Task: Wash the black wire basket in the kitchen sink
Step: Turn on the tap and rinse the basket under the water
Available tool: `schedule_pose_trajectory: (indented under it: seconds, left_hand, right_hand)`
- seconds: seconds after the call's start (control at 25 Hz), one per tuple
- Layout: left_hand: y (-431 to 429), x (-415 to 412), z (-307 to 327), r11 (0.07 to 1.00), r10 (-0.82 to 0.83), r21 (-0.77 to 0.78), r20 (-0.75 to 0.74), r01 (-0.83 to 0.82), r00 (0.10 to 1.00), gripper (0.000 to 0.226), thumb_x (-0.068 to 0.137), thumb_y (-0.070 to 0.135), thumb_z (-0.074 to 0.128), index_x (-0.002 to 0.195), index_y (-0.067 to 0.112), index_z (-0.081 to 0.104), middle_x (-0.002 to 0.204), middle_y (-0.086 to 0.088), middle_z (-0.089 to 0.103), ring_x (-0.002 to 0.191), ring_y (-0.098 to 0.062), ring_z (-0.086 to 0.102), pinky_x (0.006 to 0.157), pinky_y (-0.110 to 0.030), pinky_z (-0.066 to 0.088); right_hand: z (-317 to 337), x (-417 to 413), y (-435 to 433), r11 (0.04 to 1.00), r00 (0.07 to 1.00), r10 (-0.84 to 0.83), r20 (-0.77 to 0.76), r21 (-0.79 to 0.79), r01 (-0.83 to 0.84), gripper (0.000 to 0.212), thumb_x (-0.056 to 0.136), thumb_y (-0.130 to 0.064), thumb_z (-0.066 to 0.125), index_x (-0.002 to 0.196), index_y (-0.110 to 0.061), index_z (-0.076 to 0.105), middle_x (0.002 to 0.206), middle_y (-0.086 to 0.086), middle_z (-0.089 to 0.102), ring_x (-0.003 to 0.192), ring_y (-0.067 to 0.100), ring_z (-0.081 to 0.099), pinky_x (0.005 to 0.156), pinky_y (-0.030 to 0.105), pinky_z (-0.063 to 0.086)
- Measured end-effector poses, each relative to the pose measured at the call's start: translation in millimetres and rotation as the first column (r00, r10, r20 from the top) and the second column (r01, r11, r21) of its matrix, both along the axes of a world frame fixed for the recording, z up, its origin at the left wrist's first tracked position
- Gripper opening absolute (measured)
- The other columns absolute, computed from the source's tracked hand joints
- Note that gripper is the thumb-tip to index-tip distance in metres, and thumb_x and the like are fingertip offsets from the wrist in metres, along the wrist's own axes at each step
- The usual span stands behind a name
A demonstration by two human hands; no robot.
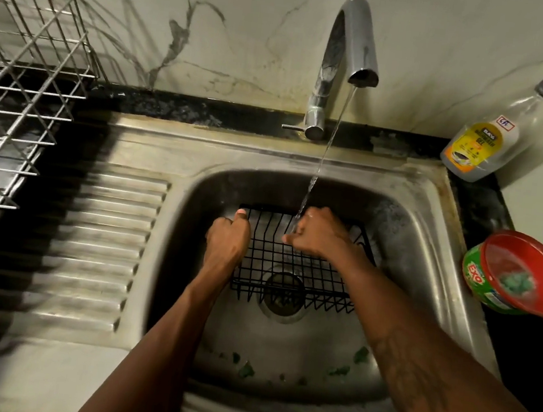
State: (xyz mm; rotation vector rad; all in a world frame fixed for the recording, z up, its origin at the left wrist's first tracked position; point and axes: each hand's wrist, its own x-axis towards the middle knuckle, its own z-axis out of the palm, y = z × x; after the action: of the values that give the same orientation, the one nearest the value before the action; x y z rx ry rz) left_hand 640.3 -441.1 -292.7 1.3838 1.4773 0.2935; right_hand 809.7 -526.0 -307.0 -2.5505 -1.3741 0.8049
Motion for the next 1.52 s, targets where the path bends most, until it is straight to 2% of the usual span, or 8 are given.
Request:
schedule_pose_trajectory:
  seconds: [0.12, 0.32, 0.4, 0.48, 0.68, 0.92, 1.16, 1.52]
  left_hand:
    - [-0.4, 1.1, -5.3, 0.999, 0.008, 0.048, -0.011, -0.007, 1.0, 0.073, 0.087, 0.064, 0.04, 0.12, 0.003, 0.063, 0.117, -0.023, 0.066, 0.101, -0.041, 0.067, 0.089, -0.058, 0.058]
    - [-0.5, -5.7, -3.9, 0.998, 0.047, 0.035, 0.002, -0.047, 0.999, 0.071, 0.094, 0.059, 0.043, 0.128, -0.001, 0.061, 0.122, -0.018, 0.065, 0.106, -0.035, 0.066, 0.098, -0.048, 0.054]
    - [-4.2, -13.6, -3.5, 0.995, 0.076, 0.07, -0.028, -0.074, 0.997, 0.056, 0.106, 0.043, 0.043, 0.122, -0.006, 0.065, 0.103, -0.01, 0.066, 0.095, -0.024, 0.063, 0.09, -0.028, 0.049]
    - [-8.5, -22.8, 1.9, 0.988, 0.065, 0.144, -0.072, -0.054, 0.995, 0.054, 0.108, 0.036, 0.04, 0.112, -0.01, 0.069, 0.099, -0.019, 0.071, 0.095, -0.032, 0.067, 0.083, -0.03, 0.048]
    - [-11.1, -30.3, -3.9, 0.991, -0.086, 0.085, -0.149, 0.099, 0.985, 0.063, 0.105, 0.041, 0.035, 0.07, -0.001, 0.066, 0.063, -0.017, 0.069, 0.057, -0.03, 0.071, 0.06, -0.038, 0.062]
    - [1.6, -32.3, 9.8, 0.717, -0.232, 0.469, -0.536, 0.515, 0.812, 0.023, 0.085, 0.027, 0.057, 0.082, 0.008, 0.069, 0.082, -0.01, 0.067, 0.077, -0.025, 0.059, 0.07, -0.034, 0.048]
    - [14.5, 17.4, 10.0, 0.519, -0.512, 0.48, -0.488, 0.707, 0.707, 0.027, 0.099, 0.035, 0.056, 0.118, 0.017, 0.062, 0.108, -0.009, 0.064, 0.098, -0.024, 0.061, 0.088, -0.042, 0.056]
    - [13.5, 23.0, -9.1, 0.428, -0.62, 0.296, -0.592, 0.854, 0.516, 0.025, 0.097, 0.024, 0.053, 0.111, 0.009, 0.067, 0.102, -0.018, 0.07, 0.094, -0.038, 0.068, 0.079, -0.041, 0.054]
  right_hand:
    - [15.8, -29.6, 30.9, 0.987, 0.99, 0.137, 0.019, 0.086, -0.138, 0.011, 0.089, -0.035, 0.072, 0.093, -0.026, 0.076, 0.084, -0.007, 0.067, 0.077, 0.011, 0.062, 0.067, 0.028, 0.052]
    - [3.1, -16.2, 10.8, 0.996, 0.987, -0.053, -0.149, 0.069, 0.063, 0.01, 0.09, -0.032, 0.074, 0.097, -0.025, 0.077, 0.093, -0.006, 0.074, 0.082, 0.007, 0.066, 0.081, 0.034, 0.059]
    - [-4.1, -6.0, -10.2, 0.973, 0.974, -0.22, -0.054, 0.058, 0.223, 0.011, 0.087, -0.035, 0.075, 0.093, -0.026, 0.078, 0.094, -0.003, 0.075, 0.085, 0.012, 0.066, 0.084, 0.033, 0.058]
    - [-4.6, -7.6, -23.1, 0.946, 0.952, -0.306, 0.006, 0.11, 0.304, 0.012, 0.087, -0.036, 0.072, 0.093, -0.026, 0.076, 0.091, -0.001, 0.072, 0.082, 0.017, 0.065, 0.077, 0.03, 0.057]
    - [0.0, -18.8, -31.9, 0.954, 0.918, -0.185, 0.352, 0.288, 0.082, 0.01, 0.081, -0.02, 0.069, 0.09, -0.021, 0.074, 0.091, -0.001, 0.071, 0.092, 0.021, 0.059, 0.073, 0.029, 0.044]
    - [-4.0, -12.9, -57.7, 0.928, 0.812, -0.371, 0.451, 0.219, 0.302, 0.068, 0.07, -0.01, 0.076, 0.134, -0.016, 0.054, 0.129, 0.009, 0.052, 0.117, 0.032, 0.048, 0.094, 0.046, 0.048]
    - [5.9, -20.0, -50.8, 0.913, 0.873, -0.409, 0.265, 0.125, 0.389, 0.078, 0.101, -0.007, 0.05, 0.163, -0.027, 0.007, 0.118, 0.014, 0.061, 0.083, 0.019, 0.052, 0.067, 0.032, 0.047]
    - [11.8, -25.0, -1.7, 0.967, 0.988, -0.153, 0.013, 0.206, 0.147, 0.053, 0.096, -0.017, 0.062, 0.141, -0.045, 0.053, 0.127, 0.003, 0.069, 0.099, 0.023, 0.067, 0.084, 0.032, 0.056]
